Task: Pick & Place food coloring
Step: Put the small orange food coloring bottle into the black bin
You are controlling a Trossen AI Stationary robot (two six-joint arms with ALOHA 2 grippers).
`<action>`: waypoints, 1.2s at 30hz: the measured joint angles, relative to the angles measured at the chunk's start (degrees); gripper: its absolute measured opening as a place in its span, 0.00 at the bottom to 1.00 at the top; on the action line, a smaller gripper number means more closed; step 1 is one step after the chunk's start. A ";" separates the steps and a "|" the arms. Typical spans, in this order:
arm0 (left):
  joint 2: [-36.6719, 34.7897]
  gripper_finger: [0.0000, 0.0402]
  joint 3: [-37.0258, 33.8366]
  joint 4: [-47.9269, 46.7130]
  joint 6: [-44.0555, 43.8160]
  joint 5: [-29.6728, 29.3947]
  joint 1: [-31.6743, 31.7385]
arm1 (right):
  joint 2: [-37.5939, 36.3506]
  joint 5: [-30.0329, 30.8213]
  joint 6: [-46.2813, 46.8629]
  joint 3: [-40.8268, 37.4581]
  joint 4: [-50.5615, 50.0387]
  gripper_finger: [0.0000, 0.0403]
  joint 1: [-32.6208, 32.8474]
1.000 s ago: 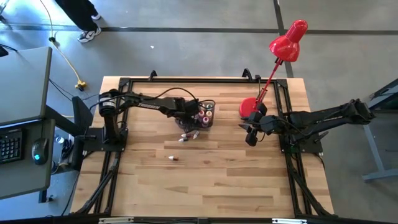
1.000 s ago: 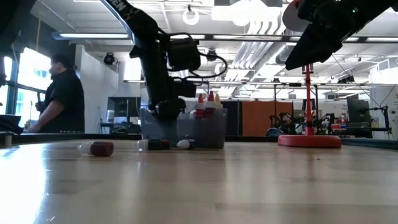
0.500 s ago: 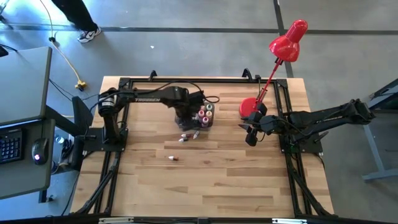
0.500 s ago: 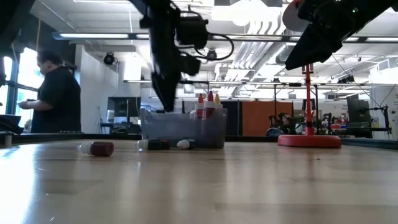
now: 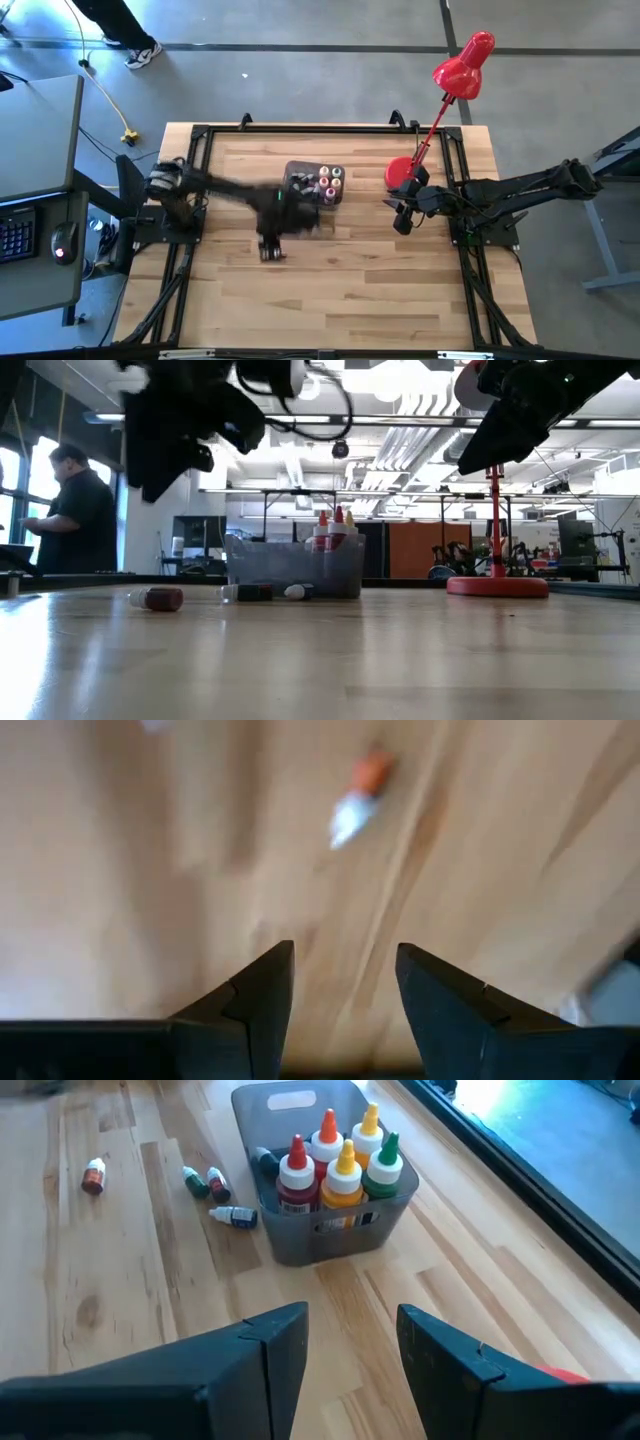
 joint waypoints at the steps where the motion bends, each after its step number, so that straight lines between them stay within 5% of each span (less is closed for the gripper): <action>1: 0.11 0.44 -1.55 3.89 -1.38 -1.21 -2.71 | 0.12 -0.18 0.48 0.00 -0.08 0.37 0.00; 6: 1.64 0.44 -6.74 19.69 -3.32 -10.80 -13.67 | 0.69 -0.06 1.34 0.02 -0.01 0.37 0.00; 11: 1.42 0.44 -8.85 21.00 -10.83 -22.65 -16.44 | 0.99 -0.05 1.43 0.02 0.42 0.37 0.00; 29: 1.51 0.43 -16.07 31.95 -7.64 -16.47 -10.93 | 1.38 -1.75 1.36 0.04 0.79 0.37 0.00; 36: 1.51 0.32 -16.07 33.14 -6.19 -15.30 -10.97 | 1.38 -1.27 1.23 0.04 0.76 0.37 0.00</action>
